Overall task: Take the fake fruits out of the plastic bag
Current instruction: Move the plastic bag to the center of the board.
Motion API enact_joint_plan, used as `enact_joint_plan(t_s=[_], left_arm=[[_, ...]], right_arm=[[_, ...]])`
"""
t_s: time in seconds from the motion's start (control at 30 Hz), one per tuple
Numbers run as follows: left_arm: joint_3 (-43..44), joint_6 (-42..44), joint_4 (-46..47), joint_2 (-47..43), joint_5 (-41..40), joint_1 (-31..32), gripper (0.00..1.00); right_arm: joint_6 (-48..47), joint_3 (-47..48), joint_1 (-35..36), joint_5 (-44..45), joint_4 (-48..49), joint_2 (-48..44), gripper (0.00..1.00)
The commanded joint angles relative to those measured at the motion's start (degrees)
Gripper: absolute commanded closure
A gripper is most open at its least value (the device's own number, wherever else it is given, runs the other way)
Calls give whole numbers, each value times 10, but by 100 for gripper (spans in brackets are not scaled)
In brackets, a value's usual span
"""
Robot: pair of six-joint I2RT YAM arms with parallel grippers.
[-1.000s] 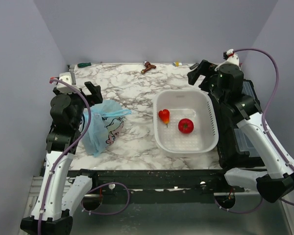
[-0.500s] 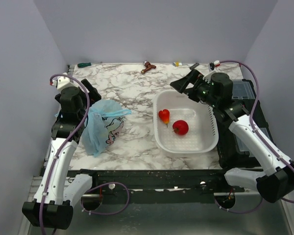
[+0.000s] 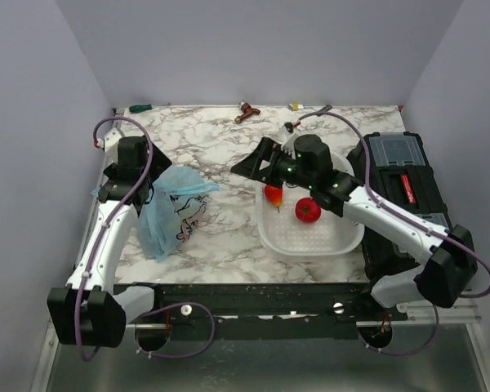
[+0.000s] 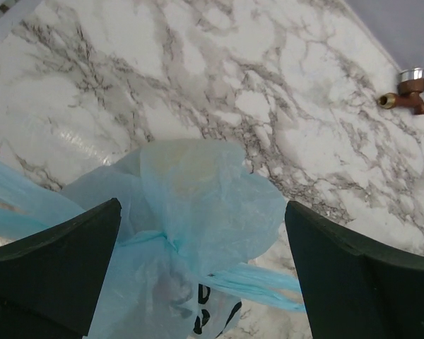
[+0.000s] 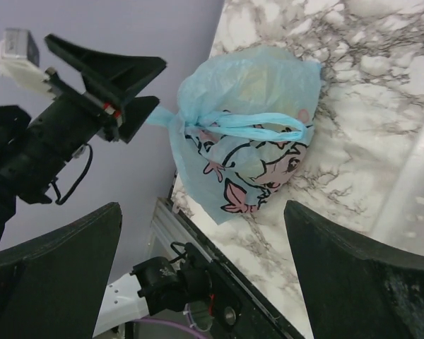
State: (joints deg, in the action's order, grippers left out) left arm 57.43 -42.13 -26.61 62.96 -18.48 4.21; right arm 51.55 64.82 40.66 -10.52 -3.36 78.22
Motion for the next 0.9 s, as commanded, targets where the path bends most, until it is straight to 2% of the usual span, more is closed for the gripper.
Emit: enact_joint_plan(t_s=[0.0,0.17,0.33,0.4,0.5,0.67,0.77,0.87], left_arm=[[28,-81,-76,64,32,-22,1],[8,-135,-61,116,147,-64,8],[2,-126,-40,140,179,-62,8],[-4,-121,-22,148,219,-59,14],[-4,-93,5,149,249,-44,14],[9,-2,20,126,205,22,16],[6,34,32,112,190,56,17],[11,75,17,107,136,101,17]], right_arm=[[2,61,34,14,46,54,0],[-11,58,72,32,49,74,0],[0,30,77,34,65,76,0],[-1,21,79,33,68,79,0],[-12,38,80,41,48,89,0],[-54,107,80,62,-19,115,0],[-54,88,80,69,-1,112,0],[-57,83,80,67,-9,110,0]])
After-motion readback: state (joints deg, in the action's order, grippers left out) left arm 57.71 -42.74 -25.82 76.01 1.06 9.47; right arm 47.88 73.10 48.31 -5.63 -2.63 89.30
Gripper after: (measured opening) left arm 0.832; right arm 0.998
